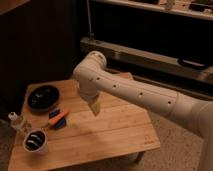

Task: Pick up the ceramic bowl

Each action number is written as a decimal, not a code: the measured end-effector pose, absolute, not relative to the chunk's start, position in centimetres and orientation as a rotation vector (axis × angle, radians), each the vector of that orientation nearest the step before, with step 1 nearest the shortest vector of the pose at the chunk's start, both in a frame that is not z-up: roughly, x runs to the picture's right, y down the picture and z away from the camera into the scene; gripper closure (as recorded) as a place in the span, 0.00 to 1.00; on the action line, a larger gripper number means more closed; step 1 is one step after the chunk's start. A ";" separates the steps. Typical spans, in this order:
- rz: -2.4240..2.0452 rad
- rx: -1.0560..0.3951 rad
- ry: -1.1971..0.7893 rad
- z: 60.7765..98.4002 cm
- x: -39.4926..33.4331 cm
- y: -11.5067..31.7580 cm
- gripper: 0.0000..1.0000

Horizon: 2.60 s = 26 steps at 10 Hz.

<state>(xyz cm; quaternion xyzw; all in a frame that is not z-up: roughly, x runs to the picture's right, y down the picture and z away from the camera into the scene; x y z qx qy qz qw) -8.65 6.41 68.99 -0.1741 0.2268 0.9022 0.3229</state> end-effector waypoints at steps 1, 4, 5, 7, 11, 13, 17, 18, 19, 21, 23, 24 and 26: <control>2.368 -0.457 0.596 69.0 -8.6 6.4 0.20; 2.508 -0.406 0.587 70.2 -8.2 5.7 0.20; 2.589 -0.392 0.598 70.5 -8.0 5.5 0.20; 2.825 -0.337 0.649 71.6 -7.4 5.0 0.20; 2.945 -0.289 0.656 72.1 -6.8 4.8 0.20; 2.945 -0.289 0.656 72.1 -6.8 4.8 0.20; 3.022 -0.275 0.852 73.9 -6.7 5.0 0.20; 3.098 -0.241 1.000 74.6 -6.4 5.6 0.20; 3.170 -0.202 1.138 75.1 -6.2 6.2 0.20; 3.299 -0.102 1.434 75.9 -6.1 7.5 0.20; 3.378 0.022 1.591 76.0 -5.4 8.0 0.20; 3.420 0.113 1.657 75.9 -5.1 8.1 0.20; 3.490 0.298 1.695 75.2 -4.4 7.7 0.20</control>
